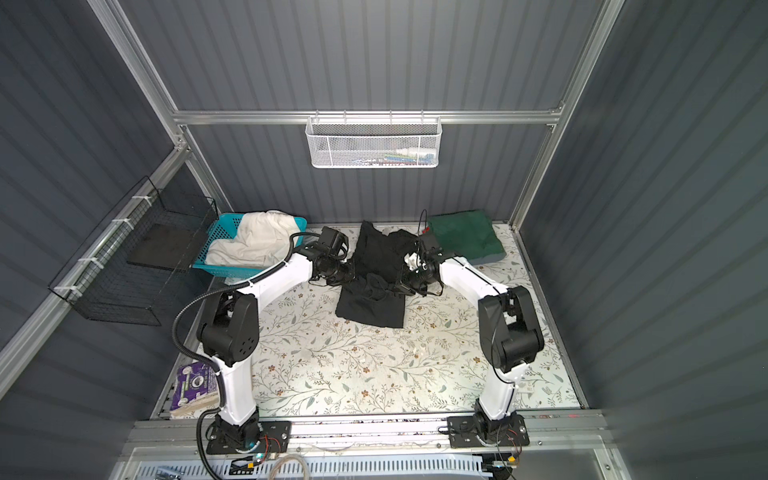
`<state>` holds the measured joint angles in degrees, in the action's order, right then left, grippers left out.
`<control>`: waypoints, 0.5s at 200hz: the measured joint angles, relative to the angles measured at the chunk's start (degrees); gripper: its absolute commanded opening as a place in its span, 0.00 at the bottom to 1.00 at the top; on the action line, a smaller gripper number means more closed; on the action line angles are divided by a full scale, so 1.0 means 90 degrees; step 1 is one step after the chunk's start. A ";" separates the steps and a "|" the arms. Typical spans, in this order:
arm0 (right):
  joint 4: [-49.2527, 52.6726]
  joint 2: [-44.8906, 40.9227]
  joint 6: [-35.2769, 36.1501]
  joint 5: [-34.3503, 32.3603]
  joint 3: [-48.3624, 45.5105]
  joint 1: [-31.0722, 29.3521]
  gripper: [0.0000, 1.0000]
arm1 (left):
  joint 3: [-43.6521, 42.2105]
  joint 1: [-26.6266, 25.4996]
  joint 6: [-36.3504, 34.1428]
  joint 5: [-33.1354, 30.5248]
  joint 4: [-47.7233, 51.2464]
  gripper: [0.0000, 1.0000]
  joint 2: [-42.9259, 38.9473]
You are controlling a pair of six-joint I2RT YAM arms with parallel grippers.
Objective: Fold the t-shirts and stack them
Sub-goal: 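Lift the near hem with both grippers and fold it toward the far end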
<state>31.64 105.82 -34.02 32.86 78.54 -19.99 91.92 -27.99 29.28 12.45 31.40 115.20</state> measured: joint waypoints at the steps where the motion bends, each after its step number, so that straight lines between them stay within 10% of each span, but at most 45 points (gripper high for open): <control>1: 0.0005 0.0024 0.0005 0.0010 0.0015 0.0005 0.00 | 0.0015 0.0005 0.0000 0.0000 0.0000 0.00 0.0027; 71: 0.0216 0.0741 0.0182 0.0160 0.0527 0.0160 0.07 | 0.0294 0.0151 -0.0044 0.0027 0.0083 0.00 0.0525; 100: 0.0386 0.0794 0.0313 0.0138 0.0680 0.0223 0.25 | 0.0403 0.0185 -0.0019 0.0024 0.0080 0.45 0.0561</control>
<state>35.11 112.97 -31.20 34.11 84.66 -17.98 95.55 -26.33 29.10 12.67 32.12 120.25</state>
